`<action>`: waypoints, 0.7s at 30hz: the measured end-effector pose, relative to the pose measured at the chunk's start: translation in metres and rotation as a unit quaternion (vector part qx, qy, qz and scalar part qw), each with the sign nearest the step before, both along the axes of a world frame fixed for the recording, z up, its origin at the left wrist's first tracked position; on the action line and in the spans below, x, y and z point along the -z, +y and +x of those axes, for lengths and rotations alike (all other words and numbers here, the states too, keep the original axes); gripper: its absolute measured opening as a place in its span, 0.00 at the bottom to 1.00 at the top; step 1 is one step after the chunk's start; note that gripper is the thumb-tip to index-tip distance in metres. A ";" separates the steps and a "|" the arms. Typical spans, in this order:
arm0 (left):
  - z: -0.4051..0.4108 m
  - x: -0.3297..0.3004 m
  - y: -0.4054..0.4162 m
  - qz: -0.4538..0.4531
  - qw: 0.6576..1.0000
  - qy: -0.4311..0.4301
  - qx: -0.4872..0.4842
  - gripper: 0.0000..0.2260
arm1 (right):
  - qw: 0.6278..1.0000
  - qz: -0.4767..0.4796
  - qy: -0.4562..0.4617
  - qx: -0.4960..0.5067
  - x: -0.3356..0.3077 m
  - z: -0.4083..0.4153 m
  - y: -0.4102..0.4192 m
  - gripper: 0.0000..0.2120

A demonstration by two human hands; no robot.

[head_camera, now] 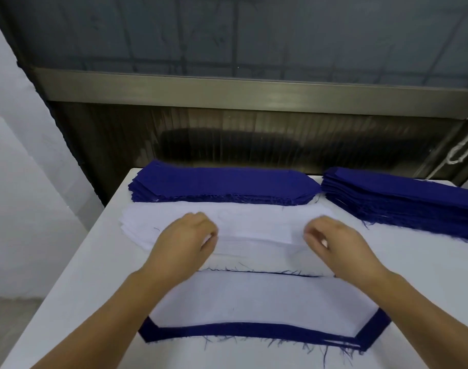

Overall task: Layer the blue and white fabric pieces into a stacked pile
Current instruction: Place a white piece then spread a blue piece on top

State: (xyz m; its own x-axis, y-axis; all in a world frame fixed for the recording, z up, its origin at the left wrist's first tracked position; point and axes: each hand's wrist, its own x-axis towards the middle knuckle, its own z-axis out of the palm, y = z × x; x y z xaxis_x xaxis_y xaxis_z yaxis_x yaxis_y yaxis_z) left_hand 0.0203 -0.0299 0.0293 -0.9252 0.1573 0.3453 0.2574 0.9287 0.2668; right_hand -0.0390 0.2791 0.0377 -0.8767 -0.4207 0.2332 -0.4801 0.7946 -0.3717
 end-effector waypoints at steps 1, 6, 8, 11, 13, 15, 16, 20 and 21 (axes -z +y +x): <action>-0.016 -0.004 0.007 0.006 1.000 0.012 -0.002 0.04 | 1.000 -0.016 0.013 -0.005 -0.004 -0.016 -0.011 0.02; -0.094 -0.014 0.028 0.058 0.998 0.004 -0.023 0.10 | 1.000 -0.020 0.007 0.014 -0.008 -0.094 -0.055 0.05; -0.117 -0.013 0.031 0.067 0.997 -0.028 -0.033 0.12 | 0.999 -0.008 -0.025 0.025 -0.004 -0.117 -0.062 0.06; -0.140 -0.009 0.029 0.071 0.993 -0.085 -0.040 0.13 | 0.997 0.032 -0.064 0.024 0.004 -0.139 -0.066 0.08; -0.149 -0.005 0.027 0.059 0.991 -0.111 -0.039 0.13 | 0.996 0.046 -0.072 0.016 0.009 -0.147 -0.066 0.06; -0.155 -0.003 0.028 0.048 0.991 -0.120 -0.038 0.14 | 0.996 0.045 -0.073 0.004 0.011 -0.153 -0.066 0.04; -0.157 -0.003 0.029 0.043 0.991 -0.122 -0.038 0.14 | 0.997 0.044 -0.070 -0.003 0.012 -0.155 -0.065 0.03; -0.164 -0.006 0.029 0.048 0.988 -0.141 -0.034 0.16 | 0.996 0.036 -0.084 -0.021 0.011 -0.167 -0.068 0.03; -0.164 -0.008 0.028 0.053 0.987 -0.147 -0.033 0.16 | 0.995 0.032 -0.095 -0.020 0.010 -0.169 -0.069 0.05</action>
